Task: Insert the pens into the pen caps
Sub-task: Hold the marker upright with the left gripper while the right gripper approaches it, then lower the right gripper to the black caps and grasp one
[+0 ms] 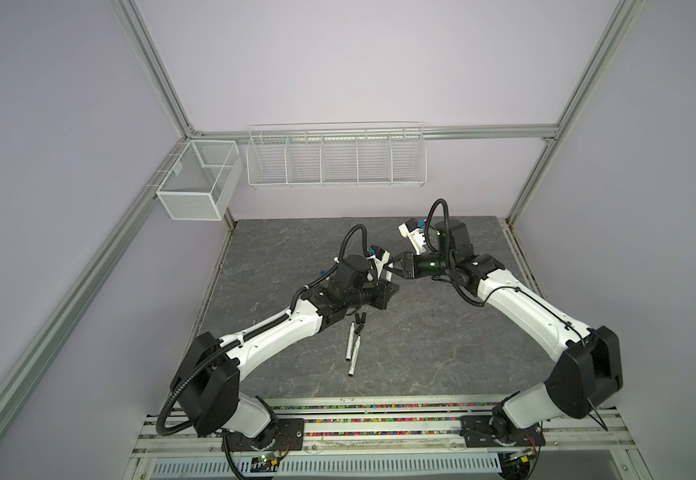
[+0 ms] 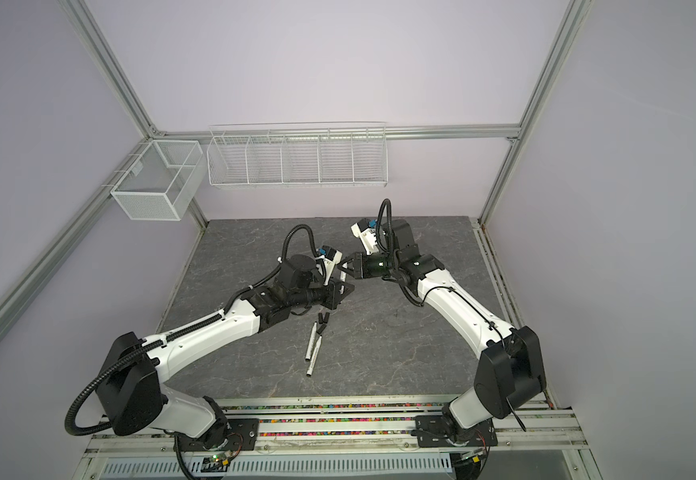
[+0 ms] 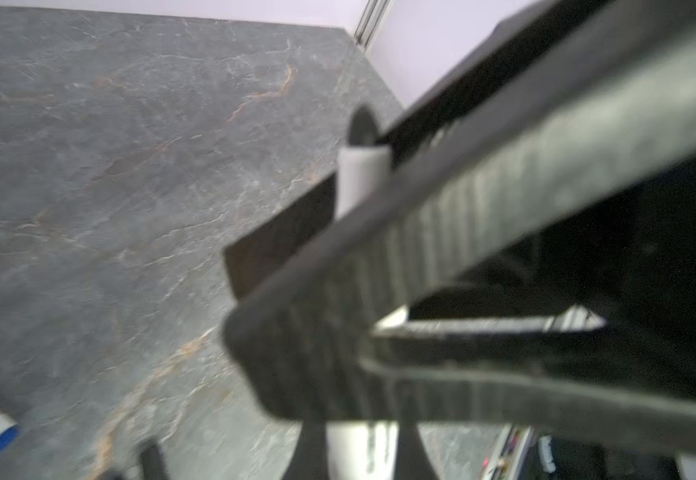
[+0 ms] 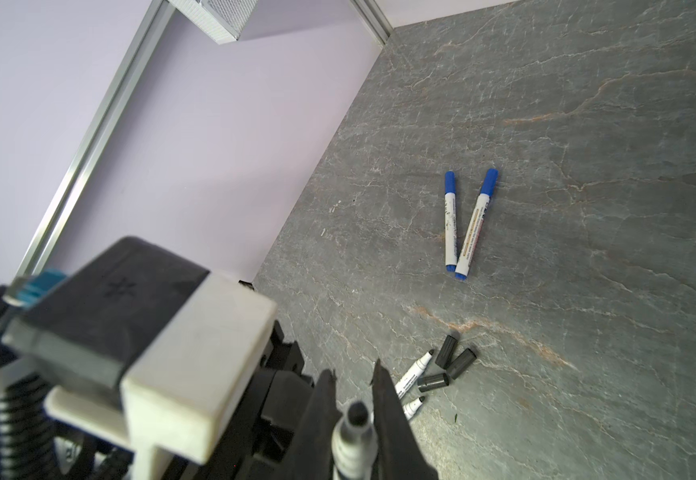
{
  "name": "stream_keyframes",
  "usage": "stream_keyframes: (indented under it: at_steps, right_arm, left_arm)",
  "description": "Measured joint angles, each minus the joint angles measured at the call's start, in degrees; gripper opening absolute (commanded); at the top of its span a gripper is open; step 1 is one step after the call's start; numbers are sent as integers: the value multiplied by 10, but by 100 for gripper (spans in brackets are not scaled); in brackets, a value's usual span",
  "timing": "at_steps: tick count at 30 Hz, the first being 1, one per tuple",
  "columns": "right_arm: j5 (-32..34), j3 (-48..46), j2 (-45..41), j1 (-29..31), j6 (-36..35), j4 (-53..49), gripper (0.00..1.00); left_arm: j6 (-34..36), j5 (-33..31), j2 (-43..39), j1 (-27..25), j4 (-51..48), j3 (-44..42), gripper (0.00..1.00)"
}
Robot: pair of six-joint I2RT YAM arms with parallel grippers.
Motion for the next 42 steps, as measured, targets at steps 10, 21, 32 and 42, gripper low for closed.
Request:
stream_keyframes:
  at_steps: [10, 21, 32, 42]
  right_arm:
    - [52, -5, -5, 3, -37, -50, 70]
    - [129, 83, 201, 78, -115, -192, 63]
    - [198, 259, 386, 122, -141, -311, 60]
    - [275, 325, 442, 146, -152, -366, 57]
  left_arm:
    - [-88, -70, -60, 75, 17, -71, 0]
    - [-162, -203, -131, 125, -30, -157, 0]
    - [-163, -214, -157, 125, -52, -172, 0]
    - [-147, -228, -193, 125, -78, -173, 0]
